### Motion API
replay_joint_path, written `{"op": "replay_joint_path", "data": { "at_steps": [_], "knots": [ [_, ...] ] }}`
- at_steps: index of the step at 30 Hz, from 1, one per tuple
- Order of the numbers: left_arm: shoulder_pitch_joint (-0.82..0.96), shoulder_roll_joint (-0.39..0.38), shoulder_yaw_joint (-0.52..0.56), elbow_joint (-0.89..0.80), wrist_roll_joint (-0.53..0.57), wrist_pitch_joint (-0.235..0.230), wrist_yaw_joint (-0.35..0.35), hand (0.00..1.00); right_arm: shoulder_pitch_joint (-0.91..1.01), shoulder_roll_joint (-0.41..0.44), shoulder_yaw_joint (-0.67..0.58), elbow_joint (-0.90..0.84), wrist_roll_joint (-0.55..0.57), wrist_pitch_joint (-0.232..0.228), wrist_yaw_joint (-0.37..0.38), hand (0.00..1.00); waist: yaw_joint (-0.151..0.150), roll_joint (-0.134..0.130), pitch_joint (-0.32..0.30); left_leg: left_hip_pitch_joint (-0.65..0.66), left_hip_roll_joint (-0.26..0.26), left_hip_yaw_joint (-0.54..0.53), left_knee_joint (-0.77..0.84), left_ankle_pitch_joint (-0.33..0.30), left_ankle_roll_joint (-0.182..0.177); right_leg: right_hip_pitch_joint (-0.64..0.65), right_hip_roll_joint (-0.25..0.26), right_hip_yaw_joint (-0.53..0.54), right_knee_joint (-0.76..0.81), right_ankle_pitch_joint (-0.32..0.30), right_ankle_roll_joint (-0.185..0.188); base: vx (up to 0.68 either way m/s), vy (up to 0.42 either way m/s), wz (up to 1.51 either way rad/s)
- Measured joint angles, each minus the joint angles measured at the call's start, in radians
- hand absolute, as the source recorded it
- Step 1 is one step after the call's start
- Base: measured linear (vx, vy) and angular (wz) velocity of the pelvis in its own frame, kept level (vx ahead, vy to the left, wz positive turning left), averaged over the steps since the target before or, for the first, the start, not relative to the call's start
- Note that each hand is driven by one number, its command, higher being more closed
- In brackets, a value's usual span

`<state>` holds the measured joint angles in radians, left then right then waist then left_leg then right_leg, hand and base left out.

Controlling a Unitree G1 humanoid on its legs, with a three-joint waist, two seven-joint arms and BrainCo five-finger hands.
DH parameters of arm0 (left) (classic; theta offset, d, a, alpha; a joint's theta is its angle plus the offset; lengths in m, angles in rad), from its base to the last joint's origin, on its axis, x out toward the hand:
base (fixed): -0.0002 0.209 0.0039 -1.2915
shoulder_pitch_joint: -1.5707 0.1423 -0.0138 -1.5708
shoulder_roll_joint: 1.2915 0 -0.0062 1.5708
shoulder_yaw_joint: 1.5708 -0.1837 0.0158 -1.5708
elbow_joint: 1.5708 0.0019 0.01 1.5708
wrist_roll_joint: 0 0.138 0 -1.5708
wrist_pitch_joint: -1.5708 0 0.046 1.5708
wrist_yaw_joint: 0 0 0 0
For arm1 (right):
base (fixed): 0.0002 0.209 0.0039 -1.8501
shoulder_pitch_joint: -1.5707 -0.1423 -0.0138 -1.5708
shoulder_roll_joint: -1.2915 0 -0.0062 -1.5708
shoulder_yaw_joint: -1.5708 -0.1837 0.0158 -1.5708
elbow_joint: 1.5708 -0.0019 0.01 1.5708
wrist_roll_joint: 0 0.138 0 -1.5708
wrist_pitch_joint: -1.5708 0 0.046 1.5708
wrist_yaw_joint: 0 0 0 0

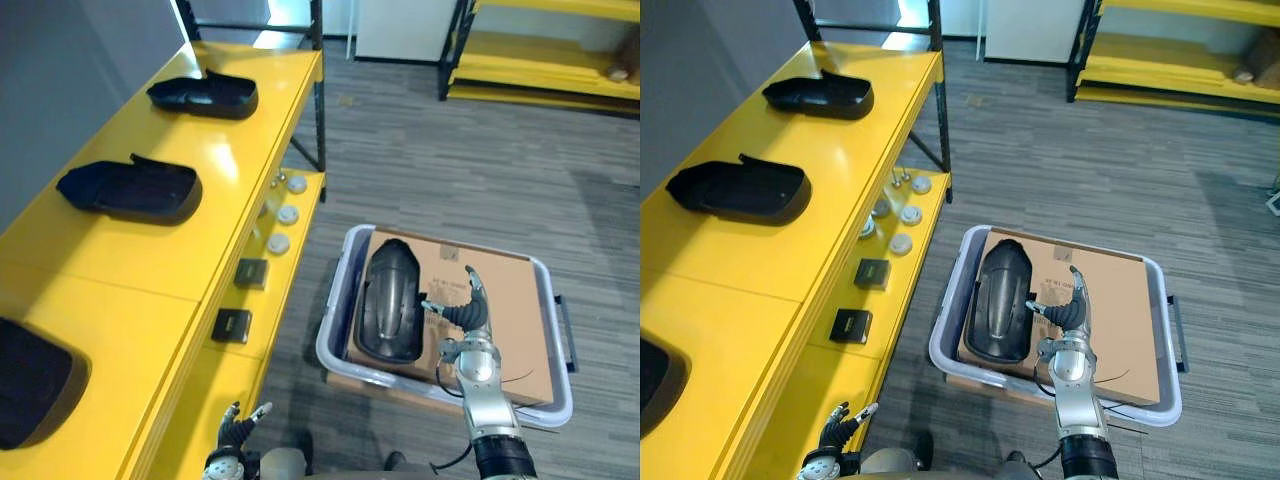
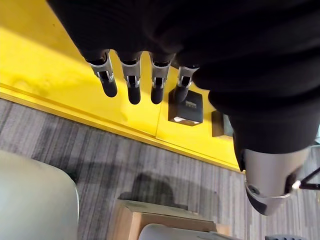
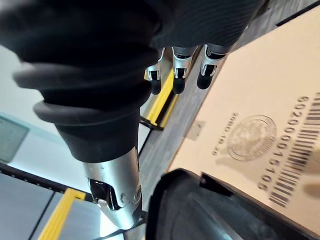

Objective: Walk over and take plastic housings, then place them on the shelf

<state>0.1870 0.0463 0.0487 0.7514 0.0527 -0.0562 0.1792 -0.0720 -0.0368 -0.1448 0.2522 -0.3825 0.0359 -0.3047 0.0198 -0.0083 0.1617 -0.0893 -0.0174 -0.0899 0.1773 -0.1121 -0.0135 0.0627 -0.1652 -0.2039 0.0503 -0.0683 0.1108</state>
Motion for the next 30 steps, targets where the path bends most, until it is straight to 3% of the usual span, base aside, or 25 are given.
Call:
{"op": "replay_joint_path", "data": {
  "at_steps": [5,7,10,11,20,26,30],
  "knots": [
    [-0.015,0.001,-0.014,-0.017,-0.002,-0.004,0.017,0.0,-0.098,0.011,-0.004,0.115,-0.012,0.038,-0.046,0.0,0.009,0.01,0.039,-0.073,-0.003,-0.022,0.02,0.023,-0.003,-0.057,0.0,-0.022,0.017,0.001,0.001,-0.11,-0.002,0.15],
    [-0.032,0.001,-0.019,-0.032,-0.002,-0.01,0.022,0.0,-0.145,0.009,-0.013,0.188,-0.012,0.058,-0.059,0.0,0.029,0.015,0.074,-0.094,-0.003,-0.033,0.036,0.025,-0.004,-0.067,0.002,-0.032,0.022,0.002,0.002,-0.1,0.009,0.14],
    [-0.044,0.001,-0.023,-0.036,-0.002,-0.02,0.025,0.0,-0.208,0.011,-0.025,0.282,-0.011,0.063,-0.072,0.0,0.035,0.02,0.1,-0.115,-0.005,-0.041,0.048,0.027,-0.005,-0.077,0.003,-0.041,0.023,0.004,0.004,-0.07,0.014,0.11],
    [-0.055,0.002,-0.038,-0.036,-0.002,-0.02,0.032,0.0,-0.236,0.009,-0.044,0.313,-0.011,0.071,-0.084,1.0,0.05,0.022,0.108,-0.127,-0.004,-0.041,0.049,0.03,-0.006,-0.09,0.003,-0.038,0.025,0.007,0.004,-0.05,0.009,0.0],
    [-0.08,0.006,-0.052,-0.03,-0.016,-0.019,0.051,0.0,-0.366,-0.028,-0.073,0.411,-0.005,0.088,-0.126,1.0,0.051,0.019,0.137,-0.144,-0.004,-0.038,0.018,0.051,-0.01,-0.123,0.003,-0.036,0.027,0.011,0.001,-0.01,-0.003,0.0],
    [-0.095,0.007,-0.054,-0.005,-0.024,-0.02,0.065,0.0,-0.367,-0.022,-0.059,0.439,0.054,0.079,-0.097,1.0,0.051,0.011,0.142,-0.116,0.008,-0.028,-0.017,0.06,-0.022,-0.12,0.011,-0.022,0.027,0.019,-0.009,0.01,-0.012,-0.07],
    [-0.098,0.008,-0.046,-0.005,-0.024,-0.018,0.064,0.0,-0.288,0.001,-0.033,0.337,0.06,0.076,-0.061,1.0,0.049,0.003,0.146,-0.097,0.012,-0.017,-0.031,0.061,-0.021,-0.107,0.008,-0.012,0.014,0.034,-0.004,0.0,0.01,-0.07]
  ]
}}
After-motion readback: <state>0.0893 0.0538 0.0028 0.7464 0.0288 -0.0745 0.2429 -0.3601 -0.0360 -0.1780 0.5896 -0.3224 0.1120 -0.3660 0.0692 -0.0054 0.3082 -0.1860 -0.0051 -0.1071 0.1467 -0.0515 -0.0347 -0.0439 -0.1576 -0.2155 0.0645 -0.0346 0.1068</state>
